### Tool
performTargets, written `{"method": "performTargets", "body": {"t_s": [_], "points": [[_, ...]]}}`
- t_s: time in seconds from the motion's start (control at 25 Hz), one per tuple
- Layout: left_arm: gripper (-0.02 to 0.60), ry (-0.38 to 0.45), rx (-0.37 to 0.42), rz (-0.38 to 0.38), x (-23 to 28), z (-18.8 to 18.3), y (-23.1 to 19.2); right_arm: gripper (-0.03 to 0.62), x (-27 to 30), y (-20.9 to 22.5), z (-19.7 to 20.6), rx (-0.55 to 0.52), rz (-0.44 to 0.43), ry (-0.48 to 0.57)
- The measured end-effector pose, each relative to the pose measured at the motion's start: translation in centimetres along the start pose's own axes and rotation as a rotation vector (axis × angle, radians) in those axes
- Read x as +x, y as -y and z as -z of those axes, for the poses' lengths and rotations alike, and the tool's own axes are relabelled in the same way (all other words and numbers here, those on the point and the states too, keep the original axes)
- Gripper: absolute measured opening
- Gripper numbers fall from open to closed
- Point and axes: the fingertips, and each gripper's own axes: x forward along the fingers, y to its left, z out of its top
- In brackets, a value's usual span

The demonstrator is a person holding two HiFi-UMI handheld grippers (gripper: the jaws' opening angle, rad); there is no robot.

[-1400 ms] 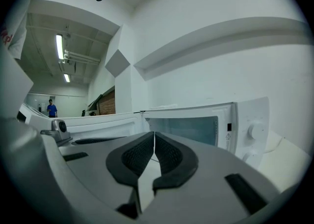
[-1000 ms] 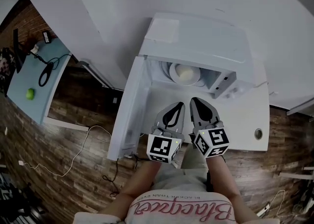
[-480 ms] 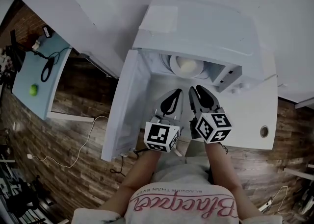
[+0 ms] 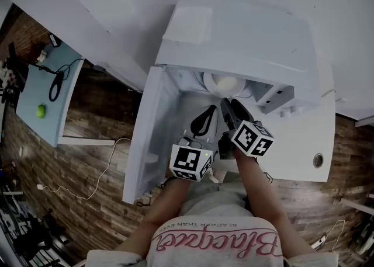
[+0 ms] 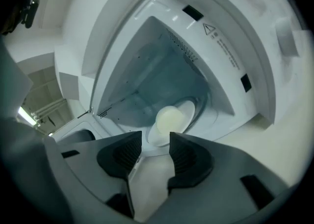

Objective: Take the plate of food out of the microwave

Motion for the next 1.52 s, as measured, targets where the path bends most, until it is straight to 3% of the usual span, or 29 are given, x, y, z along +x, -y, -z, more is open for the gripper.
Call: {"method": "performTargets", "body": {"t_s": [0.44, 0.72, 0.92, 1.12, 1.24, 1.52], "points": [[0.006, -0.014, 0.011, -0.004, 0.2, 0.2, -1.2, 0.17, 2.8, 2.1, 0.7, 0.262, 0.108, -0.006], [0.006, 0.006, 0.016, 0.028, -0.2, -0.4, -1.2, 0.172, 3.2, 3.4, 0.8, 0.451, 0.249, -0.025], [0.006, 0.039, -0.002, 0.014, -0.5, -1.2, -1.9, 0.157, 3.4, 3.9, 1.0, 0.442, 0.399, -0.095], [0.006, 0.07, 0.003, -0.005, -1.4, -2.2, -2.6, 0.127, 3.3, 4.4, 1.2, 0.46, 0.477, -0.135], [0.006, 0.079, -0.003, -0.019, -1.9, -2.3, -3.0, 0.123, 3.3, 4.4, 1.2, 0.465, 0.483, -0.158], [0.006, 0.086, -0.017, -0.032, -2.9, -2.0, -3.4, 0.081, 1.7, 5.0, 0.2, 0.397, 0.446, -0.103]]}}
